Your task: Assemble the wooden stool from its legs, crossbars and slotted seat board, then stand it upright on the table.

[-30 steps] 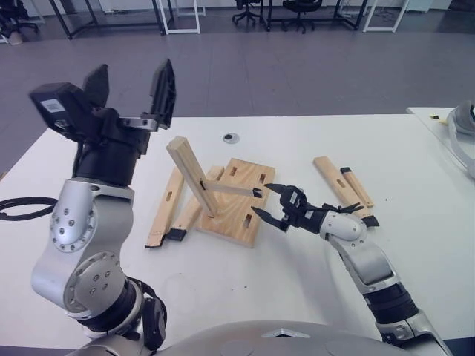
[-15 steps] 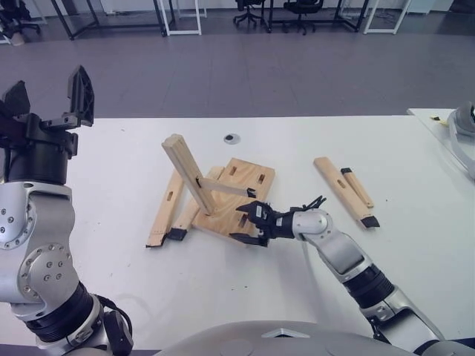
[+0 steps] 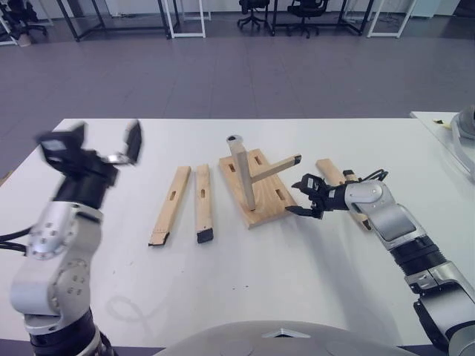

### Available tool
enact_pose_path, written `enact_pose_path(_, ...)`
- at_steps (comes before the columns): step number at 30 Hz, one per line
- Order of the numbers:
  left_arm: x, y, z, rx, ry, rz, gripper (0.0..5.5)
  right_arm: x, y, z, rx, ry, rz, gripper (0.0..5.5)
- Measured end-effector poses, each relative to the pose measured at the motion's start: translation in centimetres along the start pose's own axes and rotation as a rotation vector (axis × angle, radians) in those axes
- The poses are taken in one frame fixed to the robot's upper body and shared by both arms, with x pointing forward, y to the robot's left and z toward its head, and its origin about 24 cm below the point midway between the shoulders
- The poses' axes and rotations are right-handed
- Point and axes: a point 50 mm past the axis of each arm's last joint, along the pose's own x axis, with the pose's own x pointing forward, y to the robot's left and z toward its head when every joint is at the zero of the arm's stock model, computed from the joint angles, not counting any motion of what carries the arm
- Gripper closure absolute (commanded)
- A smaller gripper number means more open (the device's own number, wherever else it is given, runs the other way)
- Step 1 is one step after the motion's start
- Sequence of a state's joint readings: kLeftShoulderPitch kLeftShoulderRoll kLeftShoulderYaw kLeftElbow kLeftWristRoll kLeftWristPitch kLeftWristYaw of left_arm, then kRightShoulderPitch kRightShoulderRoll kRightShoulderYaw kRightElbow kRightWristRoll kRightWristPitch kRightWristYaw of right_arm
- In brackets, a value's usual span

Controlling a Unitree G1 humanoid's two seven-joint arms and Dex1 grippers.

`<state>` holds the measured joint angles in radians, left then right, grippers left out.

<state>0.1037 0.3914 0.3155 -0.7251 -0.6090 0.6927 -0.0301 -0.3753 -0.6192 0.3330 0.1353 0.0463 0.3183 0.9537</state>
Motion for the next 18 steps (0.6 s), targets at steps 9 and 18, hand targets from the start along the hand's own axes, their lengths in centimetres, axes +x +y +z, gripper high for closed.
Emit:
enact_pose_path(9,0.8,-2.6,-6.0,-0.119,0.356,-0.16,0.11,-0.1,0.3,-0.8,0.048,-0.059,0.014,1.93)
enact_pose_path(18,1.3,-5.0,-7.3,-0.22,0.424,-0.188,0.11,-0.2,0.3,-1.6,0.077,-0.084,-0.05,1.93)
